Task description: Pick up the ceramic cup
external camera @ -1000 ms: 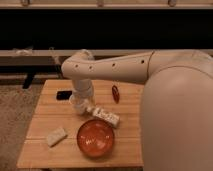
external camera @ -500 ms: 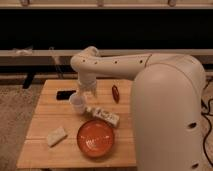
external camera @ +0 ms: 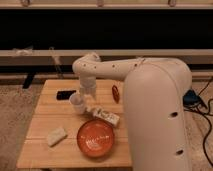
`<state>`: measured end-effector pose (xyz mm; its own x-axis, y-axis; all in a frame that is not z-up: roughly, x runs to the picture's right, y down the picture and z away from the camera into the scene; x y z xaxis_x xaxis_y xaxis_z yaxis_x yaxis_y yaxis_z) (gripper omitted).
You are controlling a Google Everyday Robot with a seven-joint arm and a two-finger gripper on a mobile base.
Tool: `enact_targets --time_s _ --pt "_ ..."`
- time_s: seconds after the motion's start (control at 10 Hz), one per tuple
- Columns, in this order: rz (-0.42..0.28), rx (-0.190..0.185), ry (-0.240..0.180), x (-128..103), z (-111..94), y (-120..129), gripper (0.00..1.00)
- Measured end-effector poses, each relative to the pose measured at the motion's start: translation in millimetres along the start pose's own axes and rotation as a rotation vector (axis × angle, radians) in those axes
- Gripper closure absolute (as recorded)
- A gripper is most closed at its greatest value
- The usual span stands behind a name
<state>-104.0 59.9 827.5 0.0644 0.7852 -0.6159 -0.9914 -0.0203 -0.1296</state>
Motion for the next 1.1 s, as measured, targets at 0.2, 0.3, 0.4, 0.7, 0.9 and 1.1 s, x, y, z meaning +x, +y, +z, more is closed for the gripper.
enact_targets --time_s 0.2,0.3,0.4,0.7,0.9,1.1 --pt "0.002 -0.009 0.009 -1.7 13.9 -0.5 0.37" --pt "0.002 -0.011 0.017 -0.9 18.0 0.0 0.45" --pt "0.003 -0.013 0.023 0.0 21.1 0.0 0.53" --pt "0.004 -0.037 0.042 2.9 23.9 1.5 0.84" --pt "-0.008 -0.069 0.036 5.1 7.7 11.5 0.99" --pt "-0.026 -0.11 0.019 6.9 -17.9 23.1 1.0"
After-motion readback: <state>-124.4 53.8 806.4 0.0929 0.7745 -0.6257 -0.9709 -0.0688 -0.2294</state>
